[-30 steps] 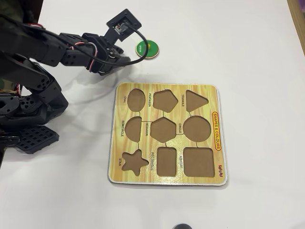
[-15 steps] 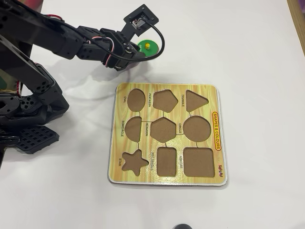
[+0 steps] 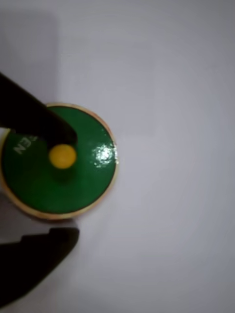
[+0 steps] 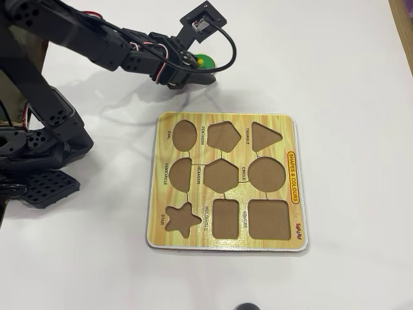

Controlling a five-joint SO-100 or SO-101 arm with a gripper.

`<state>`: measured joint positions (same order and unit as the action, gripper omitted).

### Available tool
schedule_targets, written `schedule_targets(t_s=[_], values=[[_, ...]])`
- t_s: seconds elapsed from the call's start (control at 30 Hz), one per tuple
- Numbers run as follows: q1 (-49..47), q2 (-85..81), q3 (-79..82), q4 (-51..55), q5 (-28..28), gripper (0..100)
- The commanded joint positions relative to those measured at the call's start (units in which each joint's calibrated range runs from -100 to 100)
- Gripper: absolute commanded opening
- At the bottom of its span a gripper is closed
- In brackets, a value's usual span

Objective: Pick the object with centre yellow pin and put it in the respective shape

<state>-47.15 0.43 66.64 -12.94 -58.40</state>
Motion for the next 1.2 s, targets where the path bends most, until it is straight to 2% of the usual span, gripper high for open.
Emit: schedule_targets(t_s=[0.0, 0.33, 0.87, 1.17], values=[[-1.2, 1.7, -3.1, -0.5, 0.1, 20], [-6.3, 1.9, -3.0, 0.1, -0.1, 20], [-6.2, -9.4, 8.9, 0.3, 0.5, 20], [-5.7, -9.4, 8.5, -0.4, 0.6, 20]])
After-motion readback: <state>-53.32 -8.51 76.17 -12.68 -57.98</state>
